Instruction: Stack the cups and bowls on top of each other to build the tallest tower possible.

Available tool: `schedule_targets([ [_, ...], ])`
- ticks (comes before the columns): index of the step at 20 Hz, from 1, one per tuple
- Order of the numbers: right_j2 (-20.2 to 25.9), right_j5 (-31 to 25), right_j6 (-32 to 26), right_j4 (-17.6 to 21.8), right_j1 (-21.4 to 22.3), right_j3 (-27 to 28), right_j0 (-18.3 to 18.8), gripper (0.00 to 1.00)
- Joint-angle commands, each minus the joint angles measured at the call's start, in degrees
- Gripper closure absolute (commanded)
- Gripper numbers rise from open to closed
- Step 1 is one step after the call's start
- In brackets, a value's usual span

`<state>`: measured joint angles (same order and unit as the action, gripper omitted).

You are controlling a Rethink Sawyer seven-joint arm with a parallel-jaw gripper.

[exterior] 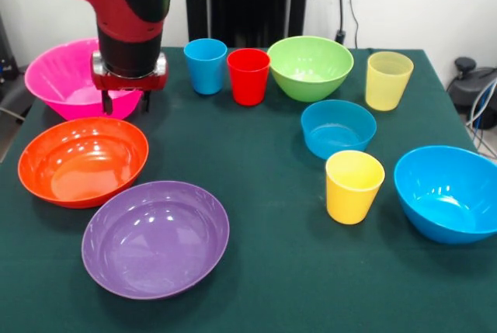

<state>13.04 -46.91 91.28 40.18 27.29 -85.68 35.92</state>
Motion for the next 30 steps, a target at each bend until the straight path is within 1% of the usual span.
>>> schedule_targets([
  [1, -5.5, -1.5, 10.5, 2.9, -2.5, 5.8, -4.4, 0.0],
  [7, -9.1, -0.1, 10.3, 2.1, -2.7, 6.0, -6.2, 0.0],
  [11, -10.2, 0.3, 8.9, 0.8, -2.6, 6.5, -6.6, 0.0],
  [15, -10.7, 2.2, 8.5, 0.1, -2.6, 6.3, -6.7, 0.0],
  [17, -9.7, 4.6, 8.2, -0.9, -2.4, 5.6, -6.0, 0.0],
  [20, -4.9, 9.8, 4.7, -4.1, -0.9, 2.4, -2.5, 0.0],
  [22, -2.2, 11.4, 2.5, -6.3, 0.5, 0.3, -0.5, 0.0],
  [23, -1.5, 11.6, 1.7, -7.1, 1.2, -0.6, 0.2, 0.0],
  [25, -1.3, 10.9, 1.1, -8.0, 2.2, -1.0, 0.2, 0.0],
  [30, -1.6, 8.8, -0.3, -9.1, 4.1, -1.5, -0.4, 0.0],
])
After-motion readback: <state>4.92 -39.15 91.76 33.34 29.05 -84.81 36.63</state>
